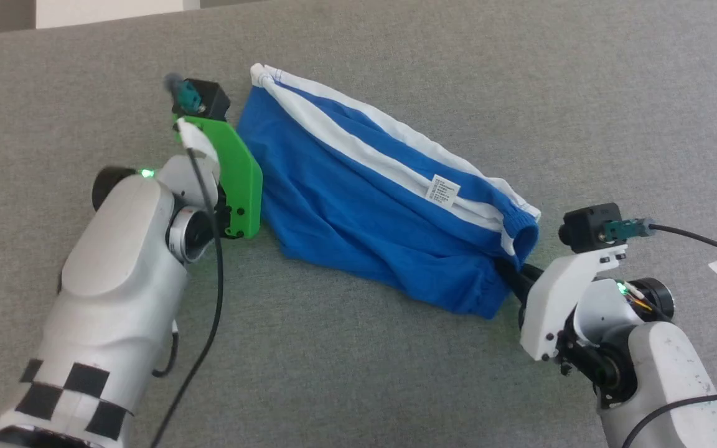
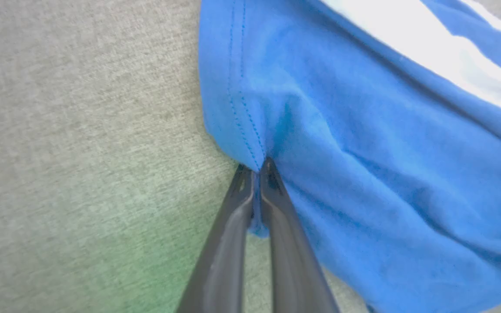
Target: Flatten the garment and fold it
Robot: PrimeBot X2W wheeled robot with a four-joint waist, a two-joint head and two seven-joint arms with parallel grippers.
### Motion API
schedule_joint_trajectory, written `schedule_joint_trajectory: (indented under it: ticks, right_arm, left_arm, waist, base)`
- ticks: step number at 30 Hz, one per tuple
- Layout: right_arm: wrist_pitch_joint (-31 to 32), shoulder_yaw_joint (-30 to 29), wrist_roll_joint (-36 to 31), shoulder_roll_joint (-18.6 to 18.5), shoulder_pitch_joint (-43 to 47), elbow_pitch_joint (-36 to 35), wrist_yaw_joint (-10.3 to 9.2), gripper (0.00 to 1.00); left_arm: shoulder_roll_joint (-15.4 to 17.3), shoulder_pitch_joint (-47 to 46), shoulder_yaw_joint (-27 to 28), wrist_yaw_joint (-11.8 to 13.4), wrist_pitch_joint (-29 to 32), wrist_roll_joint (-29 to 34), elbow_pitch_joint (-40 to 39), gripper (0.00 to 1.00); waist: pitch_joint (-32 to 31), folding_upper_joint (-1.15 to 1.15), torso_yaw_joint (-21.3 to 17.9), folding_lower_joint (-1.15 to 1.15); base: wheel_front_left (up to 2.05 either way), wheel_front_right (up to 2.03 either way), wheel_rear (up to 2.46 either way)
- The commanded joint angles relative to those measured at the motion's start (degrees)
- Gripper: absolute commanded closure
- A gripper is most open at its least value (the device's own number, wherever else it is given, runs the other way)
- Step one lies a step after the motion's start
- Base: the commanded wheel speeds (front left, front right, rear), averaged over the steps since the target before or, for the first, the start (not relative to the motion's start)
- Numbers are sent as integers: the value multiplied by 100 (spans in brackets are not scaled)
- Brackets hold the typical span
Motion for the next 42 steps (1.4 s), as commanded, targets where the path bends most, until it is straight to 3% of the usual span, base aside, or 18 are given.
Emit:
schedule_joint_trajectory:
  ticks: [1,8,12,21,27,28,29,30,36,38,42]
  right_arm:
    - [-15,-90,-5,-37,-43,116,-14,100]
    - [126,-354,-27,-37,27,162,-14,100]
    - [763,-531,-98,-224,99,24,-14,100]
    - [1709,-526,281,-1248,-36,-61,-14,100]
    - [1984,-577,82,-1433,-184,159,-14,100]
    - [1999,-596,50,-1420,-191,200,-14,96]
    - [1998,-616,11,-1398,-198,239,-14,43]
    - [1967,-647,-22,-1374,-201,263,-14,0]
    - [1664,-1004,-129,-1156,-97,90,-14,0]
    - [1471,-1240,-171,-1026,-18,-138,-14,0]
    - [1097,-1598,-459,-622,309,-703,-14,0]
  left_arm:
    - [-141,338,26,5,-77,-144,69,100]
    - [-177,613,798,56,-810,-815,-323,100]
    - [-77,1503,1087,72,-1061,-1155,-1078,100]
    - [-210,3296,1013,415,-1026,-1447,-2570,100]
    - [-467,4008,732,593,-848,-1607,-3120,100]
    - [-479,4047,693,612,-821,-1601,-3155,100]
    - [-486,4077,660,631,-791,-1597,-3188,71]
    - [-491,4082,652,642,-794,-1590,-3215,1]
    - [-451,3888,976,680,-1287,-1463,-3467,0]
    - [-386,3796,1225,651,-1786,-1289,-3542,0]
    - [39,3709,1627,533,-3289,-338,-3530,0]
  waist:
    - [-81,0,76,0]
    - [-553,0,344,0]
    - [-980,0,635,0]
    - [-1184,0,1034,0]
    - [-1186,0,1153,0]
    - [-1181,0,1170,0]
    - [-1180,0,1184,0]
    - [-1187,0,1194,0]
    - [-1311,0,1208,0]
    - [-1380,0,1182,0]
    - [-1472,0,1076,0]
  base:
    - [0,0,0]
    - [0,0,0]
    - [0,0,0]
    - [0,0,0]
    - [0,0,0]
    - [0,0,0]
    - [0,0,0]
    - [0,0,0]
    - [0,0,0]
    - [0,0,0]
    - [0,0,0]
